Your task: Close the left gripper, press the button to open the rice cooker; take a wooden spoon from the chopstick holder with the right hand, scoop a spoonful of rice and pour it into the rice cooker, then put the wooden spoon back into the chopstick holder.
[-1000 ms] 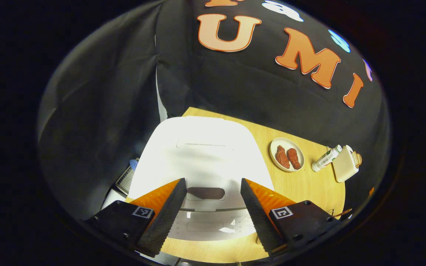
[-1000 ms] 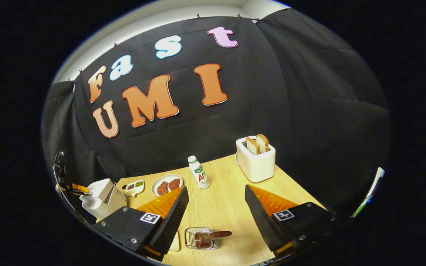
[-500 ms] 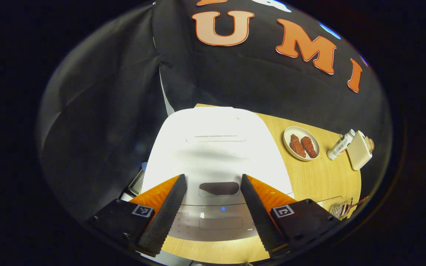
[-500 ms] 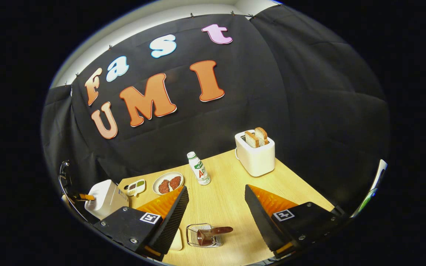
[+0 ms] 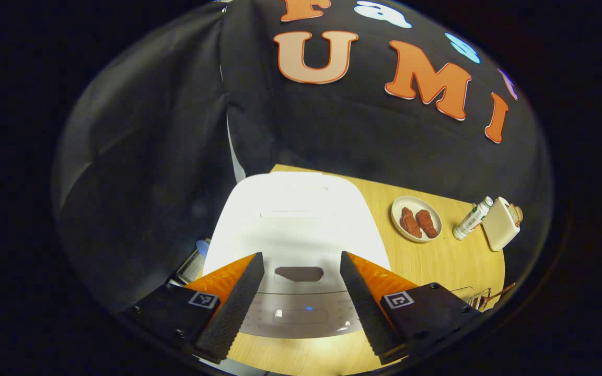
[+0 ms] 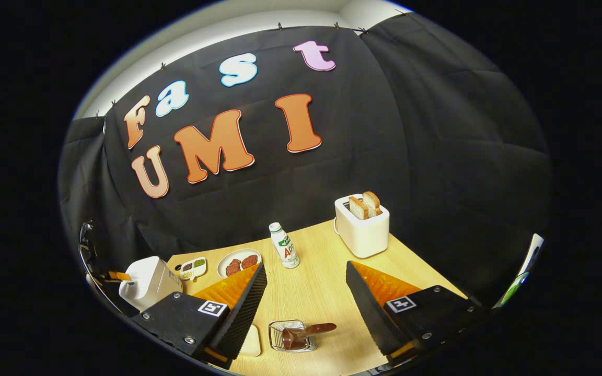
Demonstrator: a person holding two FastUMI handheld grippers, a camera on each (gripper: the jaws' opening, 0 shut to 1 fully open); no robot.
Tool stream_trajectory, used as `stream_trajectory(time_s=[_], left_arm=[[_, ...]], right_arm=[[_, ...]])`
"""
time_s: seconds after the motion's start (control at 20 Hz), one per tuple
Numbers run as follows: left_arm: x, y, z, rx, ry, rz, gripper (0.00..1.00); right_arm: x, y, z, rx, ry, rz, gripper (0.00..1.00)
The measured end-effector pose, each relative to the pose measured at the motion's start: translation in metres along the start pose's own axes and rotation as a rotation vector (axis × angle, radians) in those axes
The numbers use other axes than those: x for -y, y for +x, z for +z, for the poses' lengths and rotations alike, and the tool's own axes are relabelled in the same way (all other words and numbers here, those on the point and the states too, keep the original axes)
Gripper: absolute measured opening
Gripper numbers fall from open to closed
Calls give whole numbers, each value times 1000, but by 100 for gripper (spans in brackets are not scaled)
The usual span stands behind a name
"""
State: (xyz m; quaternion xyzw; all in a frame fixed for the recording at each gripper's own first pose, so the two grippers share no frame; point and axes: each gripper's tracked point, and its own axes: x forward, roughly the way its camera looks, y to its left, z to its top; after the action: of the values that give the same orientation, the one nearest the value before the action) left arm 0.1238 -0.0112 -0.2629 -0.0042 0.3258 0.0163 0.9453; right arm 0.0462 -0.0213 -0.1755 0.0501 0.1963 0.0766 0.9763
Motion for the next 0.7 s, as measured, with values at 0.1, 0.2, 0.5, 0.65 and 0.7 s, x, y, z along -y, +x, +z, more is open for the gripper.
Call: stream_trajectory(time_s=[0.1,0.2,0.5,0.65,0.7], left_arm=[[2,-18,32,91,-11,-15,99],[3,-44,67,181,-29,-32,99],[-11,-141,165,473,-17,-36,98],[-16,-178,180,544,-44,-63,99],[-19,-186,183,560,-47,-68,99]], right_arm=[[-4,-2,13,22,-16,-6,95],[-10,-5,27,44,-30,-9,95],[-39,-24,95,161,-115,-10,95],[-54,-35,123,232,-184,-14,95],[-57,-37,129,253,-204,-19,95]])
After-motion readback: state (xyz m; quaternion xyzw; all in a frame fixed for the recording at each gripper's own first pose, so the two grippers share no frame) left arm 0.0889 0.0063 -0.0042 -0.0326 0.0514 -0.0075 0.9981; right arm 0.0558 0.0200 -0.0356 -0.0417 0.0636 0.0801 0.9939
